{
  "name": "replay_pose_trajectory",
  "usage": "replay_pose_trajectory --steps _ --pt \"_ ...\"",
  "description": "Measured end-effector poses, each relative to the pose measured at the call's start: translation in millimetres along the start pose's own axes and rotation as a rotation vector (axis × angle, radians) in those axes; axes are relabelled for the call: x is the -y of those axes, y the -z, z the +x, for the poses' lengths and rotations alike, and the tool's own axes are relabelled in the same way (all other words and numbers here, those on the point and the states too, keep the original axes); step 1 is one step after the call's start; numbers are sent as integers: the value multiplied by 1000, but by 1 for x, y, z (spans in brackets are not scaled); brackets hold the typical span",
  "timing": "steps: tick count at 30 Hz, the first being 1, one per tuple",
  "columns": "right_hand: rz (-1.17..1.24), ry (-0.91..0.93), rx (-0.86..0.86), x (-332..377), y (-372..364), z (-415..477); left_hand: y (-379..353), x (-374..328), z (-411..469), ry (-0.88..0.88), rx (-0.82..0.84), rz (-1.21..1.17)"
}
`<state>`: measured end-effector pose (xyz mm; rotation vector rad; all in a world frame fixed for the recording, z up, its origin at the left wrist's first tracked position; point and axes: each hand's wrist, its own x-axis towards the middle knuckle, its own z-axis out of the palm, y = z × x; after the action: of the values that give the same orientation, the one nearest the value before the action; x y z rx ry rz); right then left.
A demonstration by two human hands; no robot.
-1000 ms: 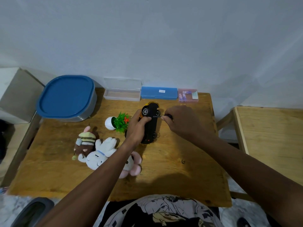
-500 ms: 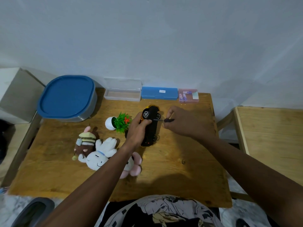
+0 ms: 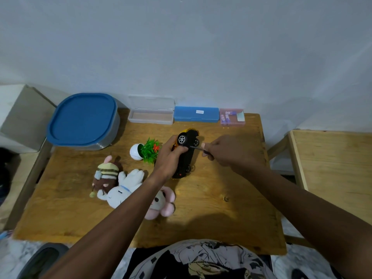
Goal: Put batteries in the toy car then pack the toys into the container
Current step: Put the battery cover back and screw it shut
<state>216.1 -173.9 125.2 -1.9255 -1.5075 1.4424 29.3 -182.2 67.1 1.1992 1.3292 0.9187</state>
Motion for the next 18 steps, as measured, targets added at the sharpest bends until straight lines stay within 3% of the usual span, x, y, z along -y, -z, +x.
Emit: replay_pose_trajectory --steps 3,7,13,18 --pt "424 -328 155 -5 -1 7 1 3 -3 -12 8 21" --pt "589 -446 236 -14 -3 16 1 4 -3 4 -1 24" --pt "395 -310 150 -17 -3 19 -1 8 8 135 5 -108" --pt "104 1 -247 -34 -19 34 1 9 17 389 -77 -399"
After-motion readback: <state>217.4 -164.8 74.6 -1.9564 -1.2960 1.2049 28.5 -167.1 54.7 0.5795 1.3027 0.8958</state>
